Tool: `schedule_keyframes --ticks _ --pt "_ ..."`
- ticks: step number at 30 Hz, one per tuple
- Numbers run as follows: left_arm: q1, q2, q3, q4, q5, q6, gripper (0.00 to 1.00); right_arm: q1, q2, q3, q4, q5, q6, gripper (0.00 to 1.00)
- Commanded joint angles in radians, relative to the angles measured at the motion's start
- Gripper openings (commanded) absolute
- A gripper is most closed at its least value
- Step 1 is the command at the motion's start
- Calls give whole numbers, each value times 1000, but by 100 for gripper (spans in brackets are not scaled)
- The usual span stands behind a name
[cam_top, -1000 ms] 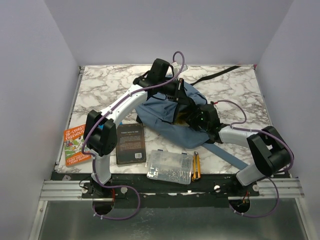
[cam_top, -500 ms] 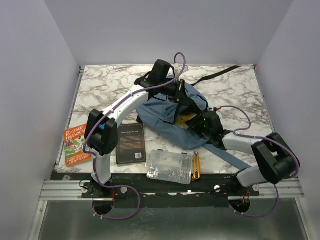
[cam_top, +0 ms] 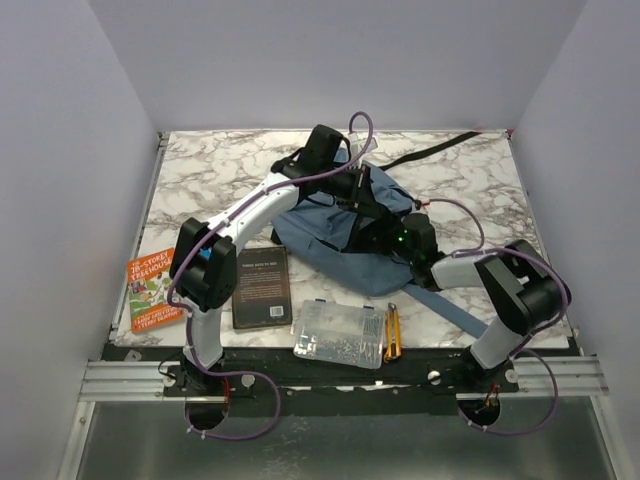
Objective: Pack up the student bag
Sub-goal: Place the book in the student bag.
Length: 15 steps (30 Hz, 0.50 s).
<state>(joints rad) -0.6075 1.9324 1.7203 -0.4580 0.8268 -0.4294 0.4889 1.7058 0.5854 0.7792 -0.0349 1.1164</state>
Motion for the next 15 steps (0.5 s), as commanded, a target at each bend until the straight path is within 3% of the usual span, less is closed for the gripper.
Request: schedule_keyframes --ticks 1,4,10,12,15 --pt "1 -63 -51 -32 -84 -2 27 -6 -193 -41 -247 -14 -54 49" --pt "3 -140 -111 -35 -164 9 51 -6 -355 -47 -525 28 -148 57" --pt "41 -313 -216 -146 -298 33 68 -8 -559 70 -1066 152 -381 68" --pt "65 -420 -306 -165 -364 42 78 -6 -610 93 -1196 201 -433 71" --pt "124 -596 -484 -190 -479 21 86 2 -711 139 -1344 271 -443 77"
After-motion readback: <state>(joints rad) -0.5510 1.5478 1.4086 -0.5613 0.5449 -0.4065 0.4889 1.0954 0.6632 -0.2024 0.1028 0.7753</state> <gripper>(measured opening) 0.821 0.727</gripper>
